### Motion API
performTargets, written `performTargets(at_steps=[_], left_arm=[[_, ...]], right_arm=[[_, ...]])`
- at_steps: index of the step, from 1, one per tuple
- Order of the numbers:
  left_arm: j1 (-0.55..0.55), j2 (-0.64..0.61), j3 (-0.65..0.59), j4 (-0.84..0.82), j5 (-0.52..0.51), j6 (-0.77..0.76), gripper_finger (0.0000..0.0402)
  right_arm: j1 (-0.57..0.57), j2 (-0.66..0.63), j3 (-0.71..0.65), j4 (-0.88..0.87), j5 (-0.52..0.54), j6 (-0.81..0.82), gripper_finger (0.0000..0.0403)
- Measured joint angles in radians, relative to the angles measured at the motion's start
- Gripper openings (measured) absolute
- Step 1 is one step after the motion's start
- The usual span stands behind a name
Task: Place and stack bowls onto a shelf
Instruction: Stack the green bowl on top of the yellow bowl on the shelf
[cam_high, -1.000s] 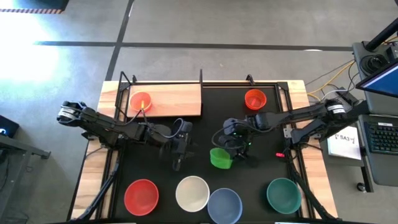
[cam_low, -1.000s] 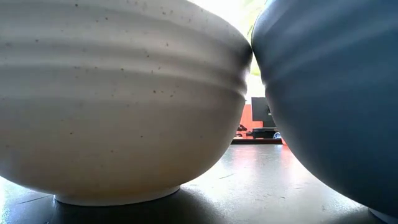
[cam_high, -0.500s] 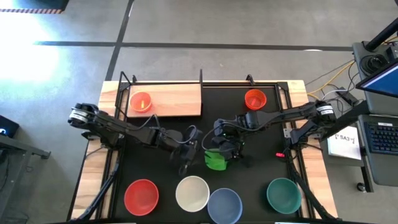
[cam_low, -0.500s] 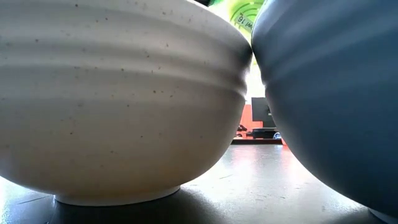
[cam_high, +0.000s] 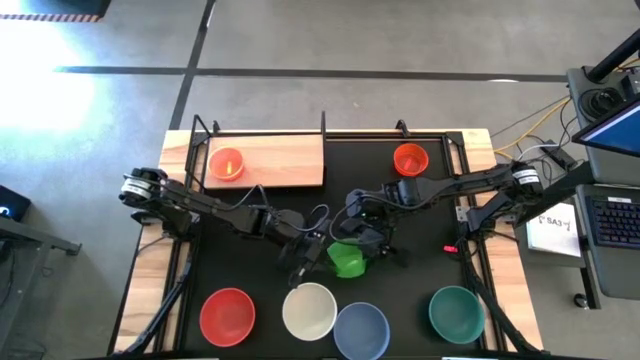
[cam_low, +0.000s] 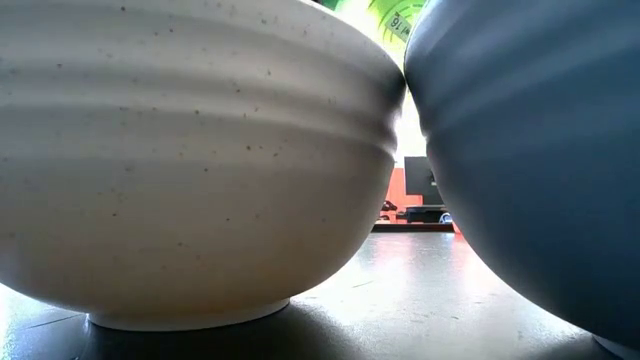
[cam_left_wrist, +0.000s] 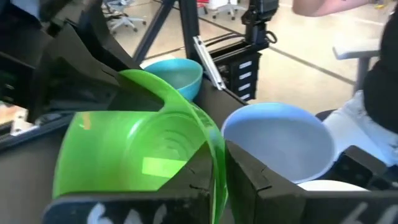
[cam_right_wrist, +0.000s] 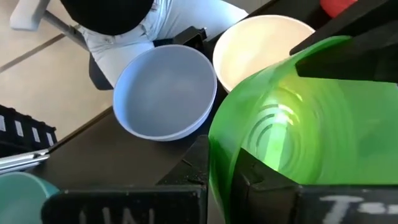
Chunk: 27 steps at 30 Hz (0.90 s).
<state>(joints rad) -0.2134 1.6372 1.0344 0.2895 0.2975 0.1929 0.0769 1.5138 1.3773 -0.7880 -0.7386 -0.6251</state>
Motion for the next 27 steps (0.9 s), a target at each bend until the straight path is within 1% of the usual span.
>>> performTargets(at_steps=[3,5,12,16,19,22,27], left_arm=[[0.0,0.0,0.0,0.003,0.024,-0.013,0.0007],[-0.001,0.0,0.0,-0.001,0.027,-0.018,0.0002],[-0.001,0.001,0.0,-0.001,0.032,-0.028,0.0],[0.001,0.001,0.0,-0.003,0.031,-0.044,0.0],[0.001,0.001,0.0,-0.007,0.027,-0.049,0.0],[0.006,0.001,0.0,-0.013,0.022,-0.058,0.0],[0.031,0.0,-0.003,-0.031,0.033,-0.121,0.0]], right_arm=[[0.0,0.0,0.0,0.025,-0.003,0.006,0.0022],[0.0,0.0,0.002,0.047,-0.002,0.008,0.0038],[-0.002,-0.001,0.012,0.076,0.014,0.032,0.0118],[-0.014,-0.001,0.039,0.067,0.024,0.132,0.0157],[-0.025,-0.003,0.067,0.042,0.097,0.216,0.0179],[-0.035,-0.003,0.1,-0.013,0.17,0.249,0.0194],[-0.057,-0.003,0.155,-0.13,0.199,0.342,0.0202]])
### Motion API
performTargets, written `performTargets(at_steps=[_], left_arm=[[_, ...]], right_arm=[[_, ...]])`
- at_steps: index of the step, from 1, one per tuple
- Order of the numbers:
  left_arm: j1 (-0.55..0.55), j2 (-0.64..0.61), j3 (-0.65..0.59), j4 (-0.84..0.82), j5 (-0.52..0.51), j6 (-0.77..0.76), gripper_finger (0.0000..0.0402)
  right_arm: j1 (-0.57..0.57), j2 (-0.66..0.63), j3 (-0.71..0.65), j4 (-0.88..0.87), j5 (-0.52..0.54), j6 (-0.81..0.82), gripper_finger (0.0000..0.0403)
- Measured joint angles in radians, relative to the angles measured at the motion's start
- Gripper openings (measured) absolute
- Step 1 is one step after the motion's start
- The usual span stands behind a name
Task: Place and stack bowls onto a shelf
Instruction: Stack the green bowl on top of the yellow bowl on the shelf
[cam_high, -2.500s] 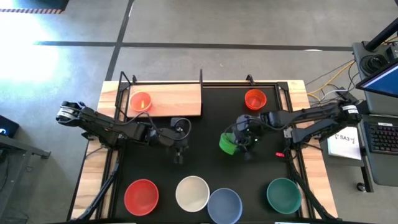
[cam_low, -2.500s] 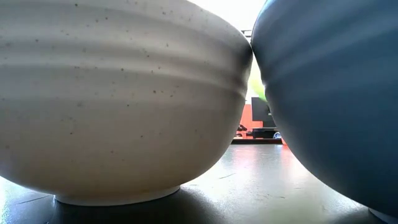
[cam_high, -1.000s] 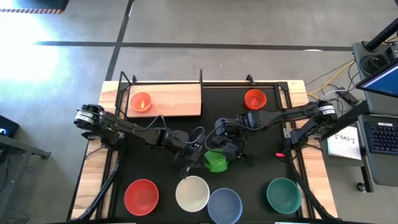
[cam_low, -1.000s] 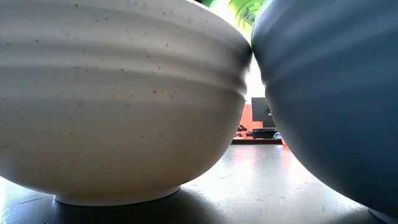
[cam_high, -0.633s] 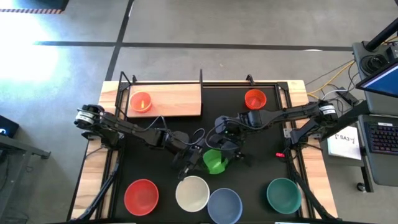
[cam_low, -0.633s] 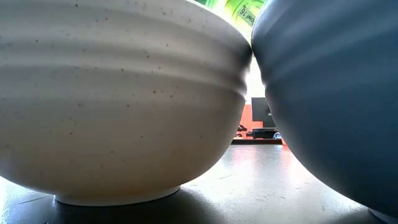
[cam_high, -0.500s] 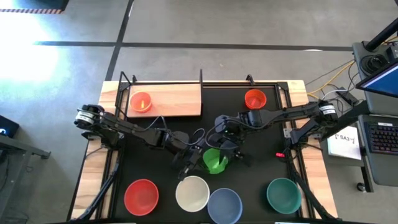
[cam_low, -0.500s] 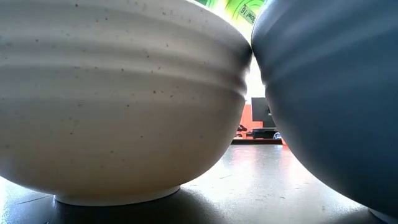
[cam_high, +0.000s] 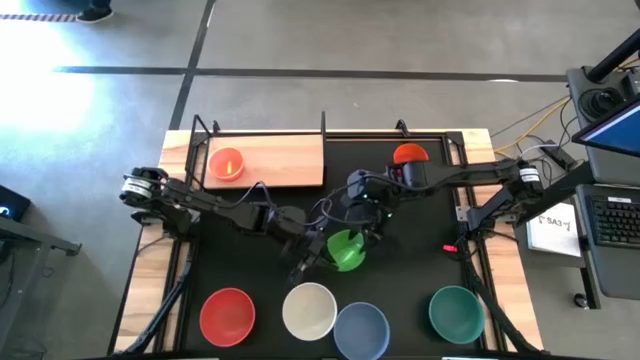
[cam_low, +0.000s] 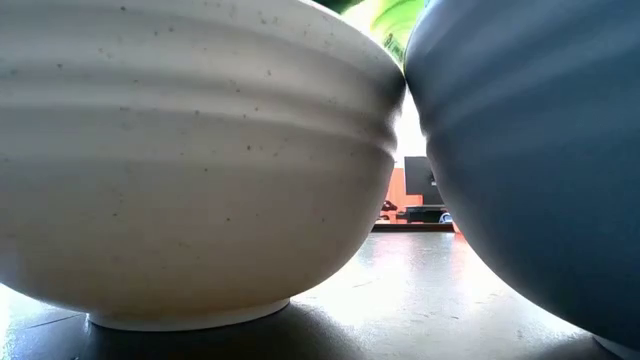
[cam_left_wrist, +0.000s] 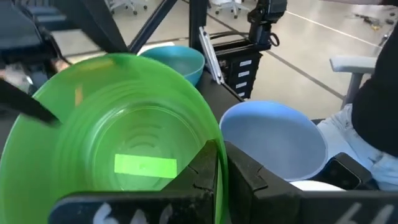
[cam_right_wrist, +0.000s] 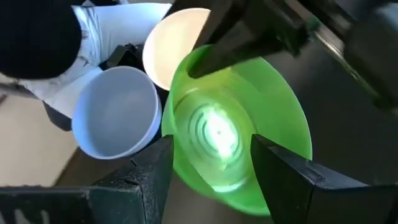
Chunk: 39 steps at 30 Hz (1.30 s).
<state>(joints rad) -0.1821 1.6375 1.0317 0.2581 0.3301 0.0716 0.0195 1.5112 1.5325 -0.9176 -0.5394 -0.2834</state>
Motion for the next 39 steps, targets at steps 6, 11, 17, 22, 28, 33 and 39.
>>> performTargets(at_steps=[6,11,17,22,28,33,39], left_arm=[[0.025,-0.021,0.002,-0.09,0.001,-0.013,0.0],[0.042,-0.09,0.034,-0.259,-0.11,-0.016,0.0],[0.055,-0.196,0.105,-0.607,-0.387,-0.041,0.0],[0.101,-0.286,0.132,-0.838,-0.565,-0.168,0.0],[0.222,-0.39,0.111,-1.058,-0.75,-0.319,0.0],[0.348,-0.416,0.103,-1.23,-0.842,-0.408,0.0],[0.472,-0.414,0.022,-1.274,-0.845,-0.379,0.0]], right_arm=[[-0.018,0.0,0.067,-0.177,0.042,0.083,0.0203],[-0.022,0.0,0.101,-0.288,0.233,0.107,0.02],[-0.053,0.0,0.074,-0.349,0.431,0.187,0.0199],[-0.1,0.002,0.032,-0.36,0.558,0.207,0.0199],[-0.174,0.002,-0.024,-0.357,0.566,0.205,0.0198],[-0.215,0.002,-0.082,-0.349,0.566,0.205,0.0198],[-0.227,0.002,-0.158,-0.319,0.566,0.205,0.0192]])
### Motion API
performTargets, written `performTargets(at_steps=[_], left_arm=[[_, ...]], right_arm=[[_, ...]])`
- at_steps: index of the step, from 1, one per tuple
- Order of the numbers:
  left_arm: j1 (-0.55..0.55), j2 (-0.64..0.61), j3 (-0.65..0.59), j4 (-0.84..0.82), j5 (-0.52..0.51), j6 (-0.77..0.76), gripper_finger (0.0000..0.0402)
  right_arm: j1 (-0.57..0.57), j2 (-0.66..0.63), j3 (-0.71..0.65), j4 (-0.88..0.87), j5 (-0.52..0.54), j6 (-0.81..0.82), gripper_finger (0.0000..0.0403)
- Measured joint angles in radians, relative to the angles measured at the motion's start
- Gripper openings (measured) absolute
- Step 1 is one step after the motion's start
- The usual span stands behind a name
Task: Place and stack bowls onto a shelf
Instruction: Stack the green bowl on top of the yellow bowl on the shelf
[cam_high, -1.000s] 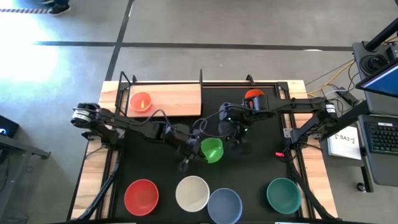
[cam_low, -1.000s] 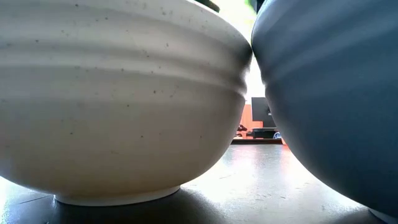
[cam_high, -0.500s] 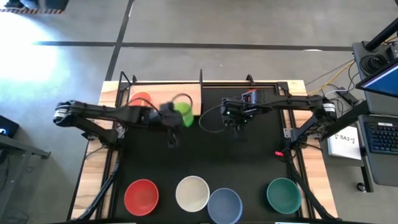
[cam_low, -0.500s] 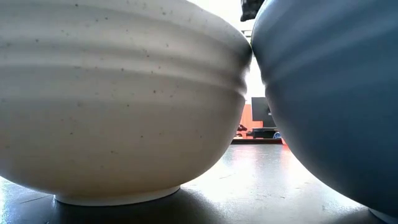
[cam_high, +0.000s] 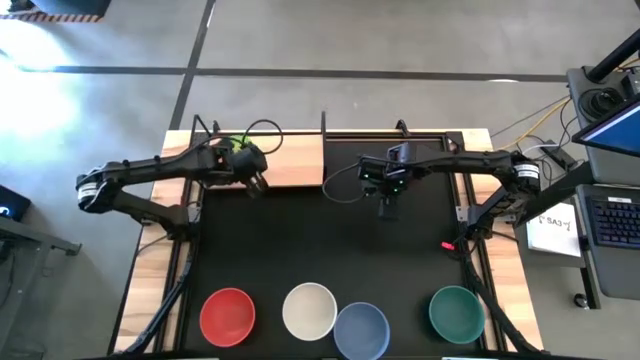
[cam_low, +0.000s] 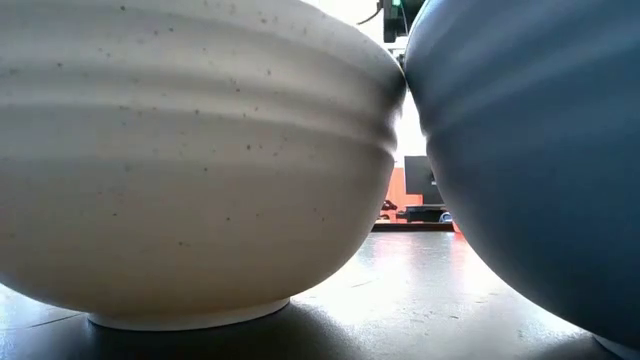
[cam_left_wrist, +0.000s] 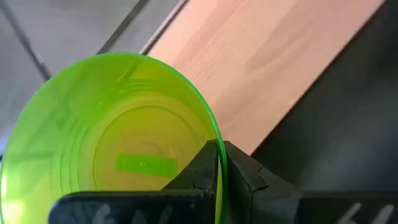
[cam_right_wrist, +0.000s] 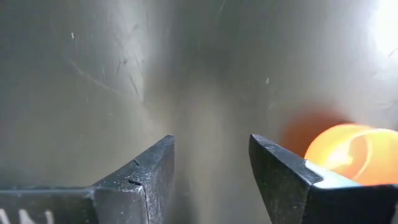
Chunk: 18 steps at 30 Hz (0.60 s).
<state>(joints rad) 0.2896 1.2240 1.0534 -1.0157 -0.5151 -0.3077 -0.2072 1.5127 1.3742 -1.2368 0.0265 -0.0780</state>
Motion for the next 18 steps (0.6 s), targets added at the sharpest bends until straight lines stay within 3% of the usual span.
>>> performTargets(at_steps=[10,18], left_arm=[[0.14,-0.003,-0.143,0.065,-0.044,-0.023,0.0],[0.183,0.004,-0.213,0.158,-0.044,-0.019,0.0]], right_arm=[[-0.001,0.0,-0.07,0.01,0.0,0.0,0.0187],[-0.001,0.0,-0.07,0.02,0.0,0.0,0.0187]])
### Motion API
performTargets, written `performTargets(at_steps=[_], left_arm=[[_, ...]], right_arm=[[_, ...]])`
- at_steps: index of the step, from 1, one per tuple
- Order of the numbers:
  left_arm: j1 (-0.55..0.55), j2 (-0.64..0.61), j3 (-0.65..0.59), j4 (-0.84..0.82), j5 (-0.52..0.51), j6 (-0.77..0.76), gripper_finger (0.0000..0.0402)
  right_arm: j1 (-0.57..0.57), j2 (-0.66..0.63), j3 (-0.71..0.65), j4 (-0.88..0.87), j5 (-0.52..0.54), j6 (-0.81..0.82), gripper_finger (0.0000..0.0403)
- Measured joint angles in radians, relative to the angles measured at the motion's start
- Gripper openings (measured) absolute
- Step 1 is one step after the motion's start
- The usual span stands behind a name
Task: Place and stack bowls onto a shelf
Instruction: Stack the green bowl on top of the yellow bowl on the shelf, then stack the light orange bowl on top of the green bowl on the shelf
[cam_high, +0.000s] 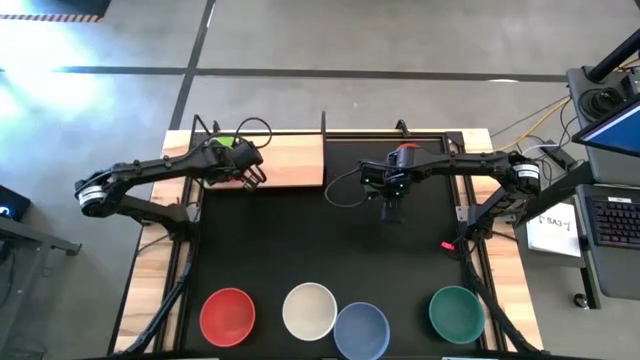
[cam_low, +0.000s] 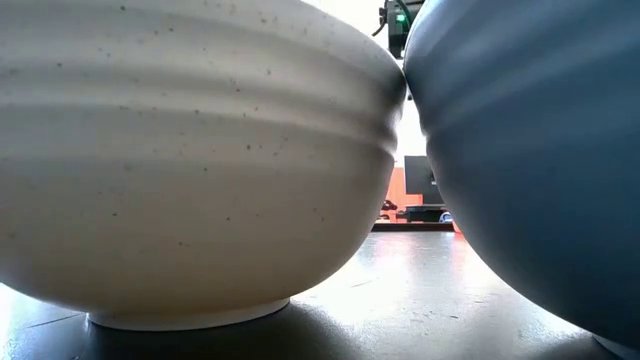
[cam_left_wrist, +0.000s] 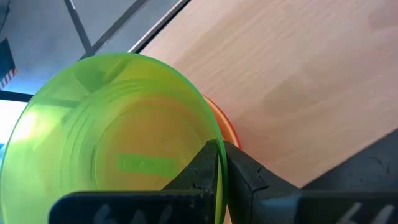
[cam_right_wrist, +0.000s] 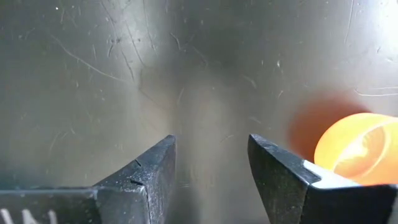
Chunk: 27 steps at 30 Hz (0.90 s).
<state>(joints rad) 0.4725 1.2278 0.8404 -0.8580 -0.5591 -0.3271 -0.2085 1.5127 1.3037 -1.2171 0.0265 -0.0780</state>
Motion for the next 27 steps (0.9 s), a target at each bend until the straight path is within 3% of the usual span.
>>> performTargets(at_steps=[6,20,27], left_arm=[[0.001,0.0,-0.004,0.005,-0.039,0.0,0.0015],[0.001,0.001,-0.004,0.004,-0.053,-0.01,0.012],[-0.011,-0.001,0.028,0.002,-0.052,-0.062,0.0135]], right_arm=[[0.0,0.0,0.0,0.003,0.0,-0.002,0.0187],[-0.016,0.0,0.0,-0.004,0.0,0.004,0.0187],[-0.077,0.0,0.0,-0.006,0.001,0.028,0.0187]])
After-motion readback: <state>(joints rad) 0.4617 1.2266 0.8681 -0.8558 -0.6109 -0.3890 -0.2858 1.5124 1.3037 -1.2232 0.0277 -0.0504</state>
